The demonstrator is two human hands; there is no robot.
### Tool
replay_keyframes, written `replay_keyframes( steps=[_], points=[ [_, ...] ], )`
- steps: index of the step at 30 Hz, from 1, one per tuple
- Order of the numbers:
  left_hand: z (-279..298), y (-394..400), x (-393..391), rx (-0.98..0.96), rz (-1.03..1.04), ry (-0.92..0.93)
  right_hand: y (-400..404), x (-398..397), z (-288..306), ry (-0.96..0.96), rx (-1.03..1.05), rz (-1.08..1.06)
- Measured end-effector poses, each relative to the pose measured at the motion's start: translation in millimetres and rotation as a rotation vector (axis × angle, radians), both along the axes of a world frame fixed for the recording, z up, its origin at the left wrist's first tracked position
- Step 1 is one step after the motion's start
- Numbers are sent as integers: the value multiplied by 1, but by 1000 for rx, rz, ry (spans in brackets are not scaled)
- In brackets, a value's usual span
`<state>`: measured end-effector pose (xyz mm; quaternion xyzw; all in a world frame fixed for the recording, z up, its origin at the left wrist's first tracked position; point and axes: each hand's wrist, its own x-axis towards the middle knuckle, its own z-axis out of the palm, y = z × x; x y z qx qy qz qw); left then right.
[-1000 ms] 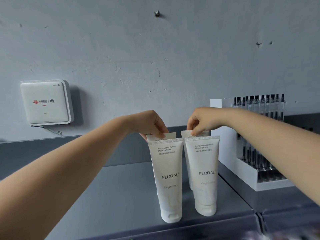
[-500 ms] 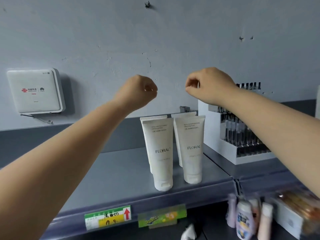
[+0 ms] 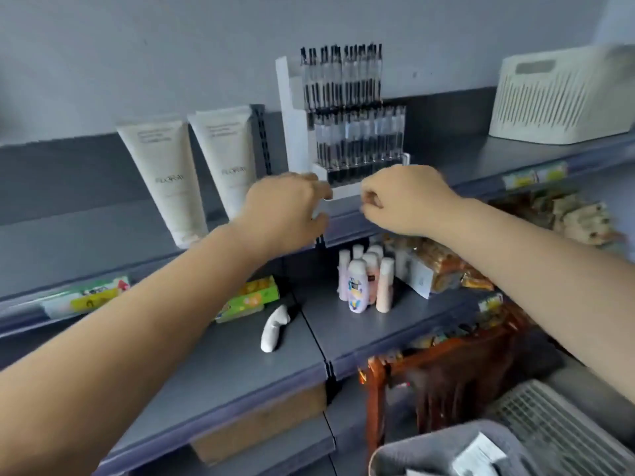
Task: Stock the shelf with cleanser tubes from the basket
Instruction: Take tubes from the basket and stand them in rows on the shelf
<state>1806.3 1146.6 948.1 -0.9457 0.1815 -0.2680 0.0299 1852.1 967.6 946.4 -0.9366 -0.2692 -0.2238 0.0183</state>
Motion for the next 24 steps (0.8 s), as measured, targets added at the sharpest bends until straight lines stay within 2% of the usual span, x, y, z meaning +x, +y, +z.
replay_keyframes(
  steps=[3,7,14,19,24],
  points=[
    [-60,-43,4,64,-21,156,-47,-12,-58,119,-54,-81],
    [-138,-99,-1,43,-100,397,-105,-33,-134,327,-86,-152],
    [-277,-160,-1,11,-120,900,-190,-67,-281,882,255,-438],
    [-374,-176,3,-41,0,1247,-222,-87,-380,1126,365,-536],
    [-454,-181,3,-55,85,1407,-223,-100,-458,1281,460,-692]
  ],
)
